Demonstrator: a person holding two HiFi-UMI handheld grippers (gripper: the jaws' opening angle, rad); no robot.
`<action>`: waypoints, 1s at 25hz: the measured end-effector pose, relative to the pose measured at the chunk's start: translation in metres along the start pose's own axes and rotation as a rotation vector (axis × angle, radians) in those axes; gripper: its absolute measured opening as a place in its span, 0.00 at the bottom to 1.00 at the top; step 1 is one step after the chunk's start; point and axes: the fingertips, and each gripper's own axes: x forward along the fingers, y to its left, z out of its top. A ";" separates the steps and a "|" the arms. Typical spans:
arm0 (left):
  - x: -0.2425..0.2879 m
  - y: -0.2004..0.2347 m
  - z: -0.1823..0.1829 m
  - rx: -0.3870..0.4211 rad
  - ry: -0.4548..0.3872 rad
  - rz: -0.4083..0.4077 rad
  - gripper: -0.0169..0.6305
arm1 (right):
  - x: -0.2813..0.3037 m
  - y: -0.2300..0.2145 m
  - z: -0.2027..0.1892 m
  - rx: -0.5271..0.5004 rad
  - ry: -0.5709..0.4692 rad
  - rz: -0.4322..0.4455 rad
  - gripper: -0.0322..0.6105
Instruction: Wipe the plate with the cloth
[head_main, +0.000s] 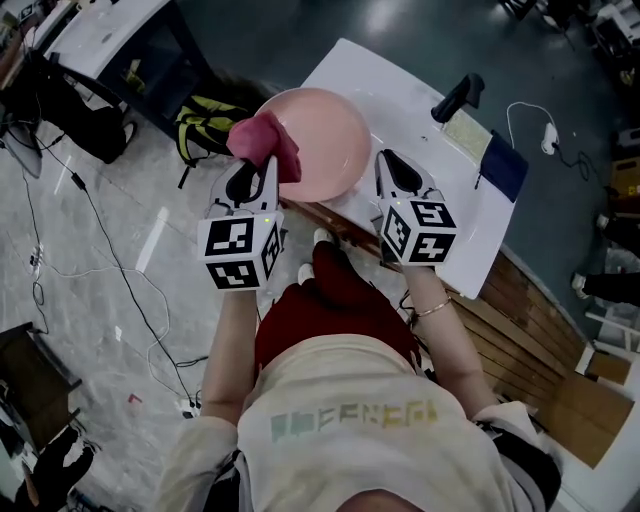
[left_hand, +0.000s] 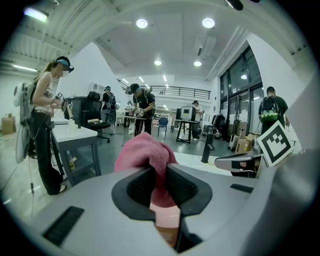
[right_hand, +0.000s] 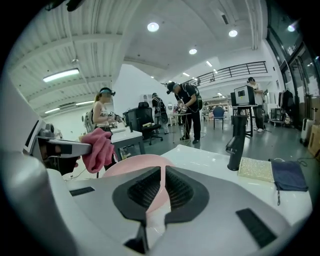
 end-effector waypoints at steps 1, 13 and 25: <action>0.004 0.001 0.001 0.002 0.004 -0.001 0.13 | 0.005 -0.003 0.000 0.006 0.007 -0.003 0.11; 0.062 0.001 0.010 -0.002 0.065 -0.013 0.13 | 0.056 -0.030 -0.008 0.037 0.130 0.044 0.11; 0.100 0.006 0.001 -0.023 0.126 -0.031 0.13 | 0.087 -0.037 -0.030 0.102 0.249 0.103 0.20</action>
